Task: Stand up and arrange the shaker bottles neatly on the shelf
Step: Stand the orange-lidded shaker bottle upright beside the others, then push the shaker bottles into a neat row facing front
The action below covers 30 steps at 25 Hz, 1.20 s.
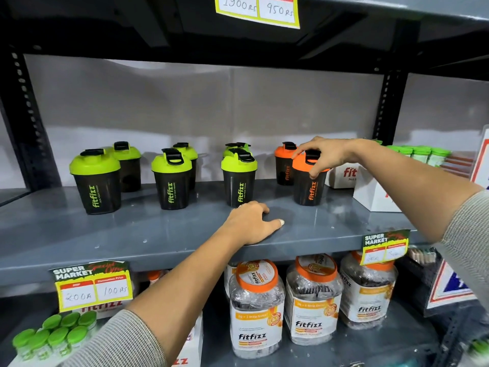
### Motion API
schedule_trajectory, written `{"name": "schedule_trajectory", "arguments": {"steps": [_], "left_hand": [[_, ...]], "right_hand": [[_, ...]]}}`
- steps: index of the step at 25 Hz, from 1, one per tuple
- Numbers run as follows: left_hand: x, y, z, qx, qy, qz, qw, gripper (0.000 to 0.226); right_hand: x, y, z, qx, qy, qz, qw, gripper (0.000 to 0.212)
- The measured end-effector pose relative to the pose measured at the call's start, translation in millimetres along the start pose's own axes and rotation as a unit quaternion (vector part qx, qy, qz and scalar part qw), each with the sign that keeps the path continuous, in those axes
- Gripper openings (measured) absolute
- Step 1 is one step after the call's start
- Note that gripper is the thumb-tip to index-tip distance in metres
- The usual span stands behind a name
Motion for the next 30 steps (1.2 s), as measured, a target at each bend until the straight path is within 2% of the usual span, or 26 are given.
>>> {"name": "schedule_trajectory", "arguments": {"steps": [8,10,13,15,17,19,20,22,24,26,27,28,30], "left_hand": [[0,-1,1,-0.006,0.002,0.003,1.0,0.065],[0,-2,2,-0.01,0.002,0.002,1.0,0.065],[-2,0,1,-0.012,0.029,0.0,1.0,0.063],[-15,6,0,-0.001,0.061,-0.048,0.997,0.049],[-44,17,13,-0.033,0.155,-0.168,0.973,0.025],[-61,23,45,-0.13,0.258,-0.262,0.921,0.036],[-61,22,61,-0.177,0.296,-0.266,0.9,0.04],[-54,6,82,-0.24,0.358,-0.208,0.878,0.052],[-49,-19,91,-0.258,0.385,-0.14,0.875,0.087],[-45,-40,91,-0.252,0.39,-0.073,0.883,0.123],[-43,-47,88,-0.238,0.392,-0.041,0.888,0.132],[-40,-53,86,-0.221,0.392,-0.013,0.893,0.135],[-34,-64,85,-0.183,0.379,0.022,0.907,0.124]], "right_hand": [[5,-3,5,-0.038,-0.025,-0.02,0.999,0.071],[8,-4,0,-0.046,-0.013,-0.025,0.999,0.083],[7,6,-4,-0.063,-0.009,-0.06,0.996,0.114],[4,19,-16,-0.043,-0.058,-0.145,0.987,0.13],[15,36,-37,0.01,-0.161,-0.228,0.96,0.147],[42,46,-54,0.067,-0.278,-0.259,0.923,0.157],[59,46,-58,0.081,-0.334,-0.252,0.905,0.155],[84,40,-55,0.078,-0.427,-0.219,0.874,0.147],[95,31,-49,0.056,-0.465,-0.19,0.863,0.139],[98,24,-39,0.034,-0.467,-0.182,0.865,0.105],[98,23,-35,0.028,-0.466,-0.184,0.865,0.087],[99,21,-34,0.022,-0.468,-0.19,0.863,0.078],[101,19,-39,0.023,-0.462,-0.205,0.863,0.073]]}}
Point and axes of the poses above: each hand's wrist, its own y-axis away from the middle knuckle, its own x-axis out of the palm, z = x × y, the point moved 8 cm from there along -y, towards the middle knuckle, and after that the axes turned 13 degrees about -x, right-handed, at the moved point
